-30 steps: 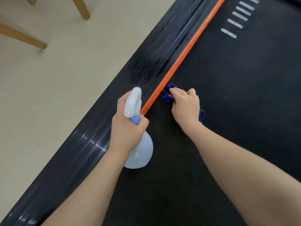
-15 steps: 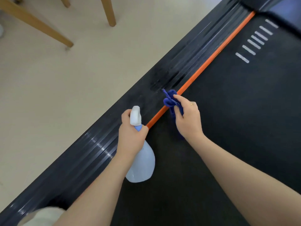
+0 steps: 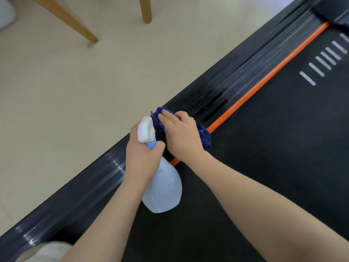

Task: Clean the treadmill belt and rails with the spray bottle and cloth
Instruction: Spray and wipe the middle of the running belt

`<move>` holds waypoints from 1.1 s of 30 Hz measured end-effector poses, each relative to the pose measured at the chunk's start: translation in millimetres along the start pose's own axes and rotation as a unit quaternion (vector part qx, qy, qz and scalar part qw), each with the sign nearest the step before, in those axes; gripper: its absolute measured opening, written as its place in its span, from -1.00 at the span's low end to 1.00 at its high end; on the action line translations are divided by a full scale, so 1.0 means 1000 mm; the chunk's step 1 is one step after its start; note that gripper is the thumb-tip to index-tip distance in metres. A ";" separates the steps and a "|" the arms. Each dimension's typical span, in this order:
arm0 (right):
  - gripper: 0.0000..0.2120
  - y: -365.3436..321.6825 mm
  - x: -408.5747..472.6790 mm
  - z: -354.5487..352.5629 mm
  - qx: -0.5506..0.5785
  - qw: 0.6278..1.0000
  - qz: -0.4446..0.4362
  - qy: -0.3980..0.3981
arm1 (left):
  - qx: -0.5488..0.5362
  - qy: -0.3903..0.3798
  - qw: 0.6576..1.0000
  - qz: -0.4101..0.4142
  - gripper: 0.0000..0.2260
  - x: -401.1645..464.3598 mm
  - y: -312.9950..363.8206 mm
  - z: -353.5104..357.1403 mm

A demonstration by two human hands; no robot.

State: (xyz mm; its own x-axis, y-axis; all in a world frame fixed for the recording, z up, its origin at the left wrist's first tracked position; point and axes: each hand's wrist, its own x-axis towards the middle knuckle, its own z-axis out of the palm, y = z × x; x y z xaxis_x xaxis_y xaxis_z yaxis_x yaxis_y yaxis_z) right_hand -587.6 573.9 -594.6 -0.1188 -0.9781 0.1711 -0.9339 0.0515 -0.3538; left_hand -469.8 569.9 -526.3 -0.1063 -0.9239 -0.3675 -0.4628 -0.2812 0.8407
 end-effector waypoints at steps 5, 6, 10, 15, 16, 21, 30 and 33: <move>-0.54 -0.031 -0.014 0.005 0.050 0.989 -0.122 -0.068 | 0.000 0.042 0.999 -0.030 -0.52 -0.028 -0.023 -0.021; -0.53 -0.024 -0.010 0.003 0.044 0.986 -0.153 -0.059 | -0.008 0.057 0.998 -0.034 -0.54 -0.030 -0.026 -0.024; -0.57 0.023 0.016 -0.011 -0.005 0.994 -0.110 -0.015 | -0.011 0.039 0.999 -0.030 -0.57 -0.031 -0.026 -0.023; -0.59 0.100 0.034 -0.046 -0.089 0.990 0.105 -0.001 | 0.010 -0.024 1.000 -0.006 -0.56 -0.028 -0.019 -0.012; -0.58 0.107 0.037 -0.050 -0.099 0.985 0.141 -0.012 | 0.013 -0.033 0.999 0.000 -0.55 -0.028 -0.019 -0.011; -0.53 0.069 0.026 -0.043 -0.068 0.984 0.161 -0.030 | 0.020 -0.039 0.999 0.006 -0.54 -0.026 -0.016 -0.009; -0.64 0.091 0.014 -0.053 -0.095 0.992 0.087 -0.018 | 0.008 -0.075 0.996 0.052 -0.50 -0.028 -0.011 -0.004; -0.59 0.106 0.021 -0.063 -0.108 0.966 0.230 -0.036 | 0.021 -0.101 0.992 0.075 -0.46 -0.030 -0.010 0.001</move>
State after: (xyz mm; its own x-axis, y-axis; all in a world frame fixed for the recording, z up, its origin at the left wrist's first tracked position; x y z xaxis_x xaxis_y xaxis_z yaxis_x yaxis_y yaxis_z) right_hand -710.1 571.4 -570.7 -0.5223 -0.8524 -0.0262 -0.8370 0.5182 -0.1760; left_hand -462.8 601.0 -524.0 -0.3480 -0.8829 -0.3151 -0.4637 -0.1300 0.8764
